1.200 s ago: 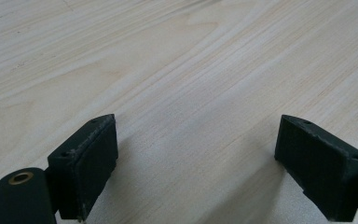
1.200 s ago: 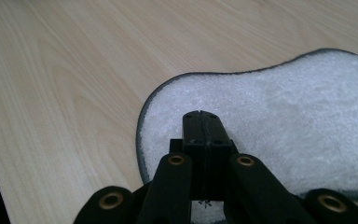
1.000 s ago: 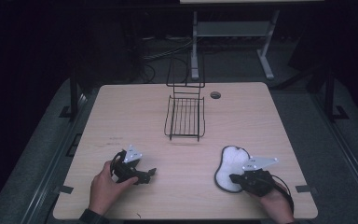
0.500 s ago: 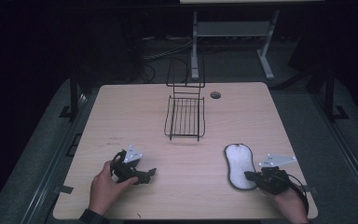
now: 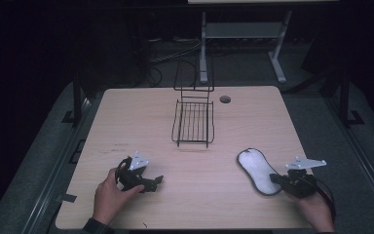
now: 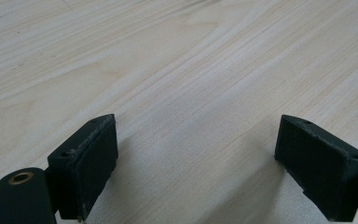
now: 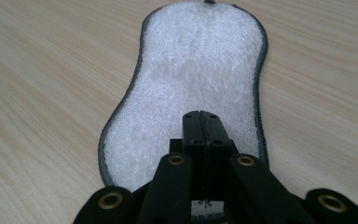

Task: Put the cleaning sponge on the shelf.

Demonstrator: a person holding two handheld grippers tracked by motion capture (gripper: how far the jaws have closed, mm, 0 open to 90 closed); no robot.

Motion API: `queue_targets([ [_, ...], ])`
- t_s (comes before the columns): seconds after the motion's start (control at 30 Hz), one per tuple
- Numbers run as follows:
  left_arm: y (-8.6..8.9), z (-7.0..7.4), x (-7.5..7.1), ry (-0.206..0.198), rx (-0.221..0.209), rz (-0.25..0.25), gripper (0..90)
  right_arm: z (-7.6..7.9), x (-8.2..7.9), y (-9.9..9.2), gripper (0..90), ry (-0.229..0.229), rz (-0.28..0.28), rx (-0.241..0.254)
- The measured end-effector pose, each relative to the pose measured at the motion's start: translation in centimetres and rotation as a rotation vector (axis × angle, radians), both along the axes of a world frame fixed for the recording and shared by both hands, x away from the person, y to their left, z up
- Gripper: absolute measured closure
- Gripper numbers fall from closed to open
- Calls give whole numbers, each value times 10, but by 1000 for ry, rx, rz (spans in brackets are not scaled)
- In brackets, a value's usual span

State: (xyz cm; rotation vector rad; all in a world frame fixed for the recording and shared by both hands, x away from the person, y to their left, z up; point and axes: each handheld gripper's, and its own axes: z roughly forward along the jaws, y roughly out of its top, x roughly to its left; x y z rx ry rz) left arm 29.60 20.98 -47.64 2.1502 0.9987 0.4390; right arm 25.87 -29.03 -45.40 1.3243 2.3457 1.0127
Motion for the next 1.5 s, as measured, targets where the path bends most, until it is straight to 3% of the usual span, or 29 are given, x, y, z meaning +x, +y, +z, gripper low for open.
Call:
queue_targets([
  [0.17,0,0,0,0,0,0,123,0,1,-1,886,0,3,-4],
  [0.43,0,0,0,0,0,0,124,9,-3,3,761,-14,5,3],
  [0.8,0,0,0,0,0,0,123,19,6,4,367,-52,-100,30],
  [1.0,0,0,0,0,0,0,124,16,23,12,184,7,-112,46],
  [1.23,0,0,0,0,1,0,124,6,42,27,150,58,-92,6],
  [1.5,0,0,0,0,0,0,124,-3,53,31,142,70,-99,-15],
])
